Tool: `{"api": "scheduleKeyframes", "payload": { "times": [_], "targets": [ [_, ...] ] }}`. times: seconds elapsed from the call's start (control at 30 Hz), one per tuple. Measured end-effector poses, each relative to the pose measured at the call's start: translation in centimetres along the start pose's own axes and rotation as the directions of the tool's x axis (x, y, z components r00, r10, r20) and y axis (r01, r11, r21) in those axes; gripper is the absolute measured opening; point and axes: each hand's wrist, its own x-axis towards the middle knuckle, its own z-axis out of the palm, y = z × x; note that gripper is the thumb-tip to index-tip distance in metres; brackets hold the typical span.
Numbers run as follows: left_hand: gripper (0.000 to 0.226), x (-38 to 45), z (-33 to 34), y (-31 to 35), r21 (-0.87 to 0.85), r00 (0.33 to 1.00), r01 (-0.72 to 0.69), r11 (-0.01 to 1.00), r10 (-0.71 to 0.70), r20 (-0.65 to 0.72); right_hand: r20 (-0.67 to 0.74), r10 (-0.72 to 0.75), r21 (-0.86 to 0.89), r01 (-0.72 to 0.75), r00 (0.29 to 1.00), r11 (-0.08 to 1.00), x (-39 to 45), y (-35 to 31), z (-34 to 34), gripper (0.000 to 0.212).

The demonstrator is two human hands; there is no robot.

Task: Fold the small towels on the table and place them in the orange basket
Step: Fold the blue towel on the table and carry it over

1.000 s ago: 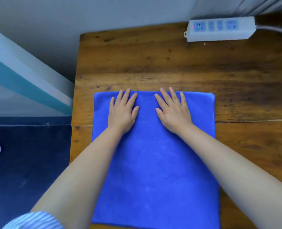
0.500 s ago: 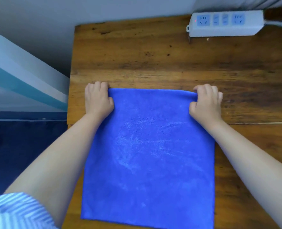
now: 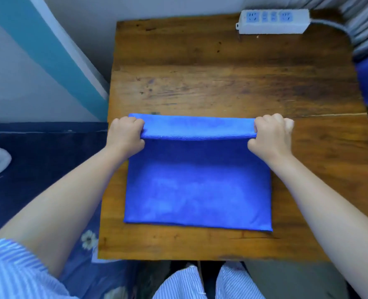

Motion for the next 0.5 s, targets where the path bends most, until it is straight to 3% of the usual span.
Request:
{"api": "scheduleKeyframes", "payload": {
  "times": [0.13,0.3,0.5],
  "targets": [
    [0.007,-5.9,0.3,-0.5,-0.001,0.97,-0.218,0.976,0.217,-0.107,0.006,0.041,-0.076,-0.04,0.999,0.996,-6.1,0.0,0.4,0.007],
    [0.059,-11.7,0.7,-0.6,0.016,0.929,-0.355,0.935,0.355,-0.103,-0.189,-0.048,-0.104,0.029,0.981,0.994,-12.8,-0.1,1.6,0.008],
    [0.043,-15.6,3.2,-0.4,0.05,0.918,-0.397,0.917,0.396,0.023,-0.208,-0.126,-0.219,0.079,0.97,0.972,-16.7,-0.2,3.4,0.01]
  ]
}}
